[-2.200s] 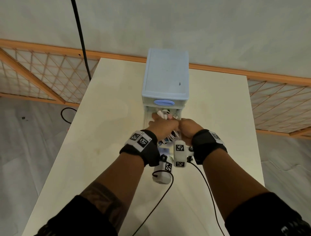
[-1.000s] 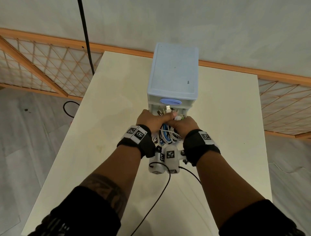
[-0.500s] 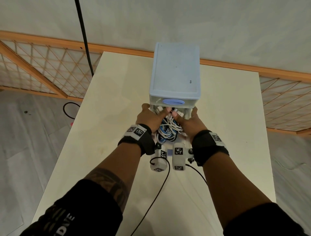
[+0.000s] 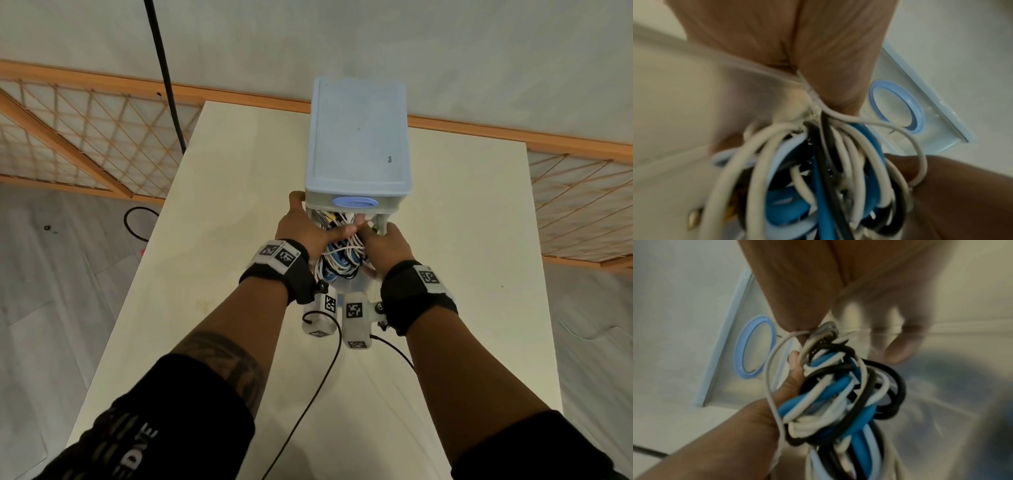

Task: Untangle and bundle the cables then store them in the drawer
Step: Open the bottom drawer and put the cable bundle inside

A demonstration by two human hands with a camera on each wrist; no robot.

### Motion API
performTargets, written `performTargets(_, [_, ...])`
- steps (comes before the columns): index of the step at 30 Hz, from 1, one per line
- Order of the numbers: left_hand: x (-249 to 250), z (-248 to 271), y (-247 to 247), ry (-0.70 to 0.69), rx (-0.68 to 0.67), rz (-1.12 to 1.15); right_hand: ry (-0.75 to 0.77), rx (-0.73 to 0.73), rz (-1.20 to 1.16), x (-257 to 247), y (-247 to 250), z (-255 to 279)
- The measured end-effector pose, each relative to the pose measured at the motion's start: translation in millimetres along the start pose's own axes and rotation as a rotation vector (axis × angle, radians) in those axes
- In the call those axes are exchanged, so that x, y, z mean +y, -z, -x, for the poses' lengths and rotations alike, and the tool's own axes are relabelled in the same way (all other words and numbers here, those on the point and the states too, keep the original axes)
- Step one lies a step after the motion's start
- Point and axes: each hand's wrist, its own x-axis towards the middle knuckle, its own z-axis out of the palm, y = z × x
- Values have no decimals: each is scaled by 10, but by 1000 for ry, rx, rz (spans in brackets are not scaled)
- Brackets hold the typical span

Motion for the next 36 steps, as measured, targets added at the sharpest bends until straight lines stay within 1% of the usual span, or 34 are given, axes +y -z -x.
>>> performTargets(1, [28, -39, 2, -7, 13, -10, 9, -3, -43, -10, 16, -2])
performTargets(2, [58, -84, 8, -12, 30, -18, 49, -21, -92, -21, 41, 7])
performTargets(3, [81, -130, 10, -14, 48, -27, 115, -60, -151, -35, 74, 28])
performTargets(5, [102, -223, 24, -31, 78, -54, 234, -189, -227, -30, 132, 29])
performTargets(6, [102, -256, 30, -46, 79, -70, 255, -234, -241, -8, 148, 23])
performTargets(7, [96, -275, 27, -65, 72, -80, 248, -245, -248, 20, 156, 18])
performTargets(9, [86, -295, 18, -94, 42, -96, 240, -221, -246, 37, 151, 12])
performTargets(14, [43, -328, 74, -112, -31, -99, 283, -233, -228, 40, 148, -37])
performTargets(16, [44, -324, 106, -110, -48, -107, 251, -247, -187, 6, 177, -54])
performTargets(19, [53, -325, 146, -101, -51, -89, 179, -176, -190, -79, 203, -96])
performTargets(21, [58, -311, 157, -90, -64, -74, 170, -111, -151, -159, 216, -85])
performTargets(24, [20, -289, 197, -66, -83, -44, 150, -65, -100, -189, 192, -77])
performTargets(26, [-15, -267, 248, -43, -148, -6, 143, -40, -68, -184, 171, -60])
performTargets(28, [-29, -227, 283, -26, -255, 58, 145, -24, -55, -189, 166, -29])
performTargets(29, [-29, -206, 287, -33, -291, 52, 142, -18, -51, -198, 166, -23])
performTargets(30, [-34, -185, 289, -42, -294, 31, 137, -15, -48, -195, 160, -35])
performTargets(31, [-35, -158, 285, -46, -266, 8, 133, -13, -40, -191, 154, -34])
performTargets(33, [-25, -151, 257, -85, -159, -48, 136, -16, -18, -192, 149, -14])
performTargets(36, [-53, -252, 209, -136, -53, -102, 137, -89, -44, -198, 178, 43])
